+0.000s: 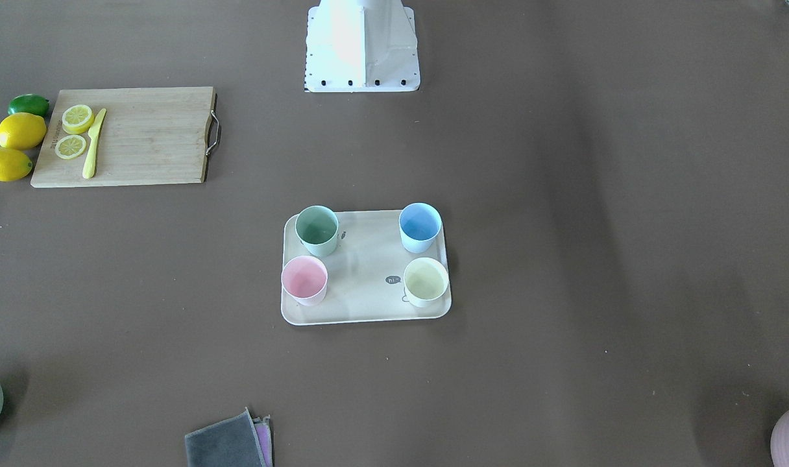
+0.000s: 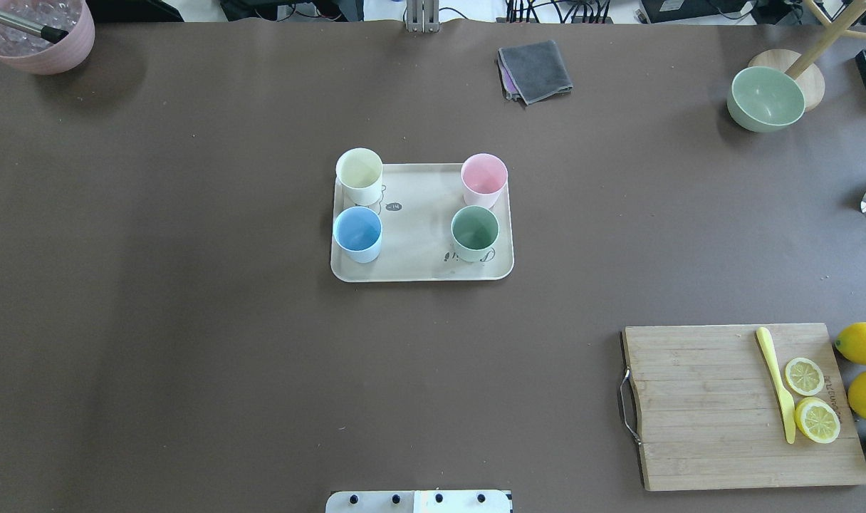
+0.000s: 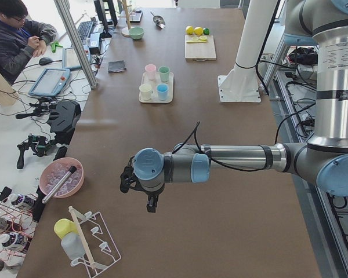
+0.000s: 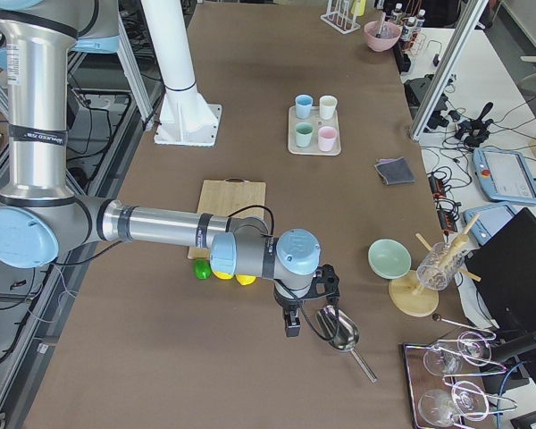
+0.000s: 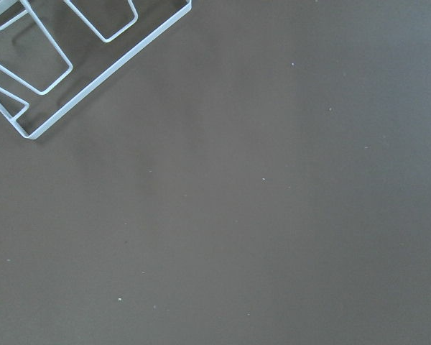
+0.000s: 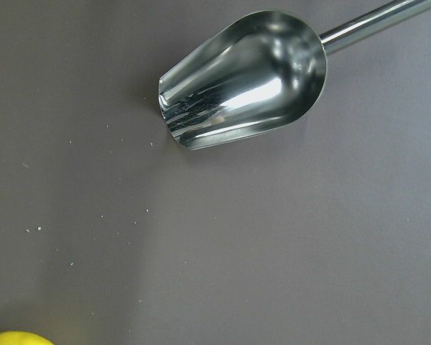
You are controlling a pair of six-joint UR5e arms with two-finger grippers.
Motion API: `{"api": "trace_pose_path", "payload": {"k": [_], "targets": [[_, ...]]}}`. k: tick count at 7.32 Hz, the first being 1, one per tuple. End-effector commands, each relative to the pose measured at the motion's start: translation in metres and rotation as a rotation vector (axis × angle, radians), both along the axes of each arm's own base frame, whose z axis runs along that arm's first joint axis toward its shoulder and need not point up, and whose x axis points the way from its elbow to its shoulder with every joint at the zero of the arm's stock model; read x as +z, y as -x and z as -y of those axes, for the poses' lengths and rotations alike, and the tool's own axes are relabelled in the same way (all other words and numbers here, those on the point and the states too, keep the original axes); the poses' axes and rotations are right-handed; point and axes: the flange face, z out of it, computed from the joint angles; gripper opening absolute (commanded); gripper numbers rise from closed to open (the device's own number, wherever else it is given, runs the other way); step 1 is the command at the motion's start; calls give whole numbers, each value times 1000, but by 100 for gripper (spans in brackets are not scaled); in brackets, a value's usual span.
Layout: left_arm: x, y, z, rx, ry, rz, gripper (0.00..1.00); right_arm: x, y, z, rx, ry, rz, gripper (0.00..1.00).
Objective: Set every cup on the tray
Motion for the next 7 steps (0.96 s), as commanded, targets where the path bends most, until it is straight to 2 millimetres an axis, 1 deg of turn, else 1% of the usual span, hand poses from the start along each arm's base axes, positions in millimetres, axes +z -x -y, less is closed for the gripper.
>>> {"api": "trace_pose_path", "payload": {"k": [1,3,7], "targets": [[4,-1,-7,-3,-2,-7,98,1,0,0,-1,1,0,100],[12,-1,-12,-3,15,-4,98,0,1,0,0,0,14,100],[9,0,-10,-3,9,-2,98,-2,3,-1,1,-1,41,100]]}}
